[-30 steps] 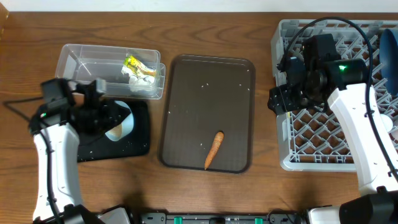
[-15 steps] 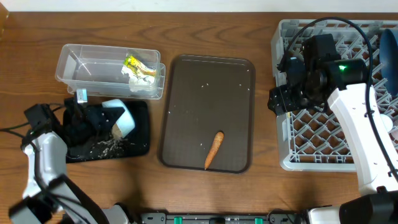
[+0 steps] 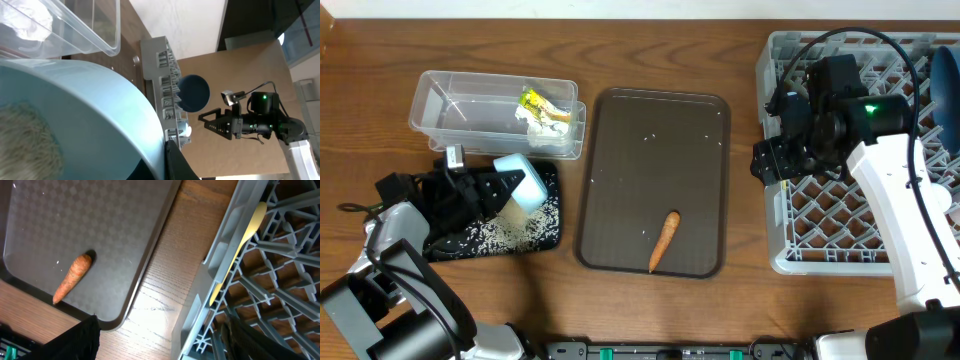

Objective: Sort waste into correct bins and load items into the dishwasher rack
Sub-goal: 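Carry the bowl left and tip the rice onto the black tray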

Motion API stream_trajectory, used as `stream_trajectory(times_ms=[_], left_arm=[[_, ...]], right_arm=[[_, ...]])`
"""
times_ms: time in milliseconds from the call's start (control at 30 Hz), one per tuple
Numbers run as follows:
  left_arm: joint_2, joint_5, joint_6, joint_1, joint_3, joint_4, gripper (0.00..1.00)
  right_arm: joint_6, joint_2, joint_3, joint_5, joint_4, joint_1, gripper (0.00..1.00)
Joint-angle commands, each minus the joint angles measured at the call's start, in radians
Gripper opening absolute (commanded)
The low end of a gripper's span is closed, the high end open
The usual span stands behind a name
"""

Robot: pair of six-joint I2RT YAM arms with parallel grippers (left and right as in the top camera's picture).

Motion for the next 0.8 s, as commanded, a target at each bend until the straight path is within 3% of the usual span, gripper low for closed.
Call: stream_trajectory(times_ms=[0, 200, 333, 433, 500, 600, 667, 767], left_arm=[[0.004, 0.047, 0.0, 0.006, -0.005, 0.0, 0.06], [0.004, 0.029, -0.087, 0.013, -0.005, 0.005, 0.06], [0.004, -0.117, -0.241, 0.038, -0.005, 0.005, 0.06], [0.004, 0.045, -0.164, 0.05, -0.003, -0.008, 0.06], [0.002, 0.008, -0.158, 0.053, -0.001, 0.011, 0.06], [0.002, -0.132, -0.283, 0.058, -0.001, 0.024, 0.06], [0.002, 0.05, -0.167, 0.056, -0.002, 0.023, 0.06], [0.002, -0.034, -0.183, 0.058, 0.002, 0.024, 0.06]], right_arm=[[-0.015, 0.007, 0.0, 0.003, -0.002, 0.002, 0.77], [-0.015, 0.007, 0.0, 0.003, -0.002, 0.002, 0.77], [-0.015, 0.007, 0.0, 0.003, -0.002, 0.002, 0.77], [-0.014, 0.007, 0.0, 0.003, -0.002, 0.002, 0.77], [-0.014, 0.007, 0.0, 0.003, -0.004, 0.002, 0.77], [-0.014, 0.007, 0.0, 0.003, -0.005, 0.002, 0.77], [-0.014, 0.007, 0.0, 0.003, -0.005, 0.002, 0.77], [-0.014, 0.007, 0.0, 0.003, -0.005, 0.002, 0.77]])
